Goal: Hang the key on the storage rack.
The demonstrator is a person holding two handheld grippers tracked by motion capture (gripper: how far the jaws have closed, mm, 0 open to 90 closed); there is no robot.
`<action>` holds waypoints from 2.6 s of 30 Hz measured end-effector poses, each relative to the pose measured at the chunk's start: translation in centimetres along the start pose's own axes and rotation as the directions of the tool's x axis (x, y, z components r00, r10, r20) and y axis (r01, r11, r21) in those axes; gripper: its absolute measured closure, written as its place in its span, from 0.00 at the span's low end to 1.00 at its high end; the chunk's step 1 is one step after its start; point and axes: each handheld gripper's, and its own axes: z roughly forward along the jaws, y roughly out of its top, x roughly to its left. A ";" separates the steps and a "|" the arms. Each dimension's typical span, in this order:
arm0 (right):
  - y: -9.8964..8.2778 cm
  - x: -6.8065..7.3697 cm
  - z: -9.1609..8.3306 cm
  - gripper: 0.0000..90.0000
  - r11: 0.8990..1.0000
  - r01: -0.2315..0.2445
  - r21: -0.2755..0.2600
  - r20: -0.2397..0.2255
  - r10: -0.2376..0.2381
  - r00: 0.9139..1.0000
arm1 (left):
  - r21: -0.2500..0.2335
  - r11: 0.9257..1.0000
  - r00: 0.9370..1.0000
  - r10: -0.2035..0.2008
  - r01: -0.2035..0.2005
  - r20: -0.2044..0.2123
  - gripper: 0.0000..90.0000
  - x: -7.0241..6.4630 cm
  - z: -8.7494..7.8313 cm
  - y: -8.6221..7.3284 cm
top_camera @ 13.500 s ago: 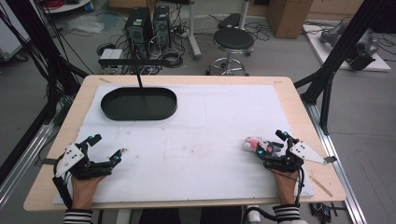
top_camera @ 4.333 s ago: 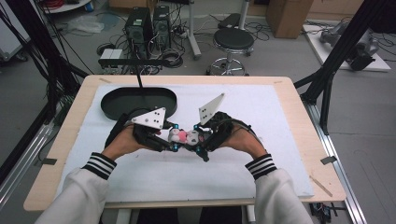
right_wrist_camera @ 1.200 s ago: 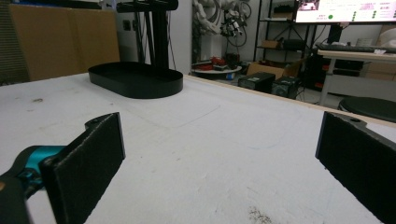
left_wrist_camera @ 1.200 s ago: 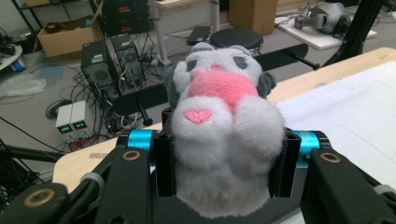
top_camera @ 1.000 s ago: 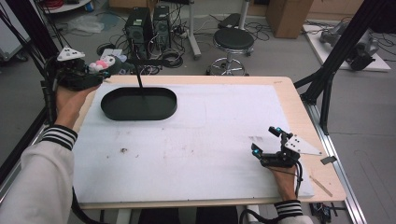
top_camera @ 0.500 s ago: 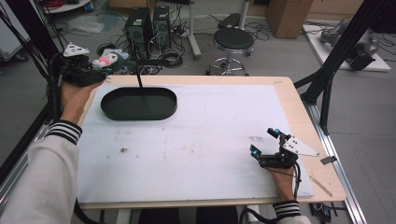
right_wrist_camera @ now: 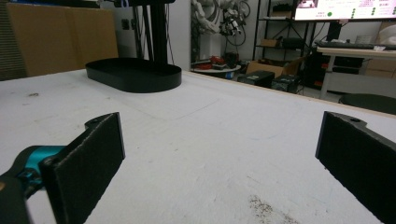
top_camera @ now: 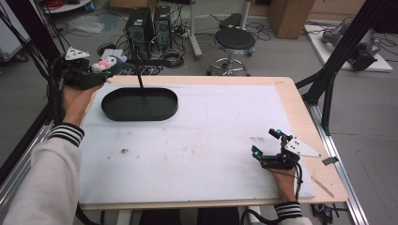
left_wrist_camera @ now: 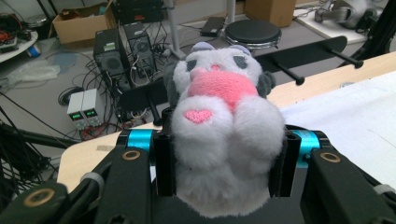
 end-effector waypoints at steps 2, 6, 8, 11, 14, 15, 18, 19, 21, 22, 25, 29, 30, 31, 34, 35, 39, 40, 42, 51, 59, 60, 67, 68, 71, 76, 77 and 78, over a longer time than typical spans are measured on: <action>0.0 0.0 0.0 0.00 1.000 -0.001 0.000 0.000 0.001 1.000 | -0.007 1.000 1.000 -0.007 0.007 0.000 0.61 0.1 0.0 -0.4; 0.0 0.0 0.0 0.00 1.000 0.001 0.000 0.001 -0.001 1.000 | -0.006 1.000 1.000 -0.012 0.012 0.007 0.61 0.2 -0.3 -0.8; 0.0 0.0 0.0 0.00 1.000 -0.003 -0.002 0.002 0.003 1.000 | -0.004 1.000 1.000 -0.011 0.011 0.010 0.61 0.2 -0.4 -1.1; 0.0 0.0 -0.1 0.00 1.000 -0.002 -0.006 0.002 0.002 1.000 | 0.006 1.000 1.000 -0.002 0.002 0.018 0.61 0.1 -0.7 -1.8; 0.0 -0.1 -0.1 0.00 1.000 -0.012 -0.011 0.002 0.012 1.000 | 0.012 1.000 1.000 -0.001 0.000 0.020 0.61 0.0 -0.8 -2.6; 0.0 -0.1 -0.1 0.00 1.000 -0.009 -0.010 0.002 0.009 1.000 | 0.015 1.000 1.000 -0.005 0.004 0.020 0.61 0.1 -0.8 -2.9; 0.0 -0.1 -0.1 0.00 1.000 -0.001 -0.012 0.003 0.001 1.000 | 0.027 1.000 1.000 -0.008 0.008 0.011 0.61 0.2 -0.7 -3.5; 0.0 0.0 -0.1 0.00 1.000 -0.005 -0.011 0.004 0.005 1.000 | 0.027 1.000 1.000 -0.012 0.012 0.011 0.61 0.2 -0.6 -3.6; 0.0 0.0 -0.1 0.00 1.000 -0.010 -0.010 0.004 0.010 1.000 | 0.031 0.999 1.000 -0.015 0.015 0.011 0.61 0.2 -0.5 -3.8; 0.0 0.0 -0.1 0.00 1.000 -0.010 -0.011 0.005 0.011 1.000 | 0.035 0.999 1.000 -0.014 0.014 0.009 0.61 0.2 -0.3 -3.9; 0.0 -0.1 -0.1 0.00 1.000 -0.011 -0.011 0.003 0.011 1.000 | 0.043 0.999 1.000 -0.011 0.011 0.006 0.61 0.1 0.2 -4.1; -0.1 -0.1 -0.2 0.00 1.000 -0.010 -0.021 0.003 0.011 1.000 | 0.047 0.999 1.000 -0.011 0.011 0.004 0.61 -0.2 1.2 -4.5; -0.1 -0.2 -0.2 0.00 1.000 -0.009 -0.022 0.003 0.009 1.000 | 0.045 0.999 1.000 -0.015 0.015 -0.002 0.61 -0.3 1.5 -4.6; -0.1 -0.1 -0.1 0.00 1.000 -0.008 -0.023 0.002 0.008 1.000 | 0.041 0.999 1.000 -0.024 0.024 -0.005 0.61 -0.4 1.8 -4.6; -0.1 -0.1 -0.2 0.00 1.000 -0.009 -0.021 0.001 0.009 1.000 | 0.032 0.999 0.999 -0.045 0.045 0.001 0.61 -0.5 2.7 -4.8; -0.1 -0.2 -0.2 0.00 1.000 -0.008 -0.021 0.002 0.009 1.000 | 0.033 0.999 0.999 -0.042 0.042 0.001 0.62 -0.6 3.0 -4.8; -0.1 -0.1 -0.2 0.00 1.000 -0.009 -0.022 0.002 0.009 1.000 | 0.041 0.998 0.999 -0.050 0.049 0.000 0.62 -0.6 3.8 -5.1; -0.1 -0.1 -0.2 0.00 1.000 -0.009 -0.022 0.002 0.009 1.000 | 0.038 0.998 0.998 -0.057 0.057 0.003 0.62 -0.6 4.0 -5.2; -0.1 -0.2 -0.2 0.00 1.000 -0.009 -0.022 0.002 0.009 1.000 | 0.042 0.997 0.998 -0.061 0.061 0.004 0.62 -0.5 4.2 -5.3; -0.1 -0.1 -0.2 0.00 1.000 -0.013 -0.018 0.006 0.013 1.000 | 0.024 0.998 0.999 -0.050 0.050 0.018 0.62 -0.2 5.0 -5.8; -0.1 -0.1 -0.2 0.00 1.000 -0.010 -0.020 0.006 0.011 1.000 | -0.058 0.993 0.977 -0.088 0.100 0.193 0.38 0.8 4.5 -6.4; -0.1 -0.1 -0.2 0.00 1.000 -0.016 -0.019 0.006 0.017 1.000 | -0.085 0.992 0.978 -0.072 0.090 0.195 0.22 0.7 4.3 -6.5; -0.1 -0.2 -0.3 0.00 1.000 -0.017 -0.026 0.010 0.017 1.000 | -0.185 0.980 0.936 0.002 0.067 0.352 0.02 -0.1 1.0 -7.9; -0.1 -0.2 -0.2 0.00 0.999 -0.018 -0.028 0.009 0.018 1.000 | -0.194 0.980 0.936 0.018 0.054 0.352 0.02 -0.4 0.5 -8.1; -0.1 -0.2 -0.2 0.00 1.000 -0.014 -0.027 0.008 0.014 1.000 | -0.221 0.975 0.923 0.052 0.036 0.381 0.02 -1.4 -0.9 -9.6; -0.1 -0.1 -0.2 0.00 1.000 -0.014 -0.021 0.013 0.014 1.000 | -0.260 0.966 0.905 0.095 0.018 0.415 0.02 -3.1 -2.8 -12.5; -0.1 -0.1 -0.2 0.00 1.000 -0.011 -0.023 0.014 0.011 1.000 | -0.266 0.964 0.900 0.116 -0.001 0.419 0.02 -3.4 -3.1 -13.1; -0.1 -0.1 -0.2 0.00 1.000 -0.010 -0.025 0.015 0.011 1.000 | -0.272 0.962 0.897 0.136 -0.018 0.421 0.02 -3.6 -3.3 -13.6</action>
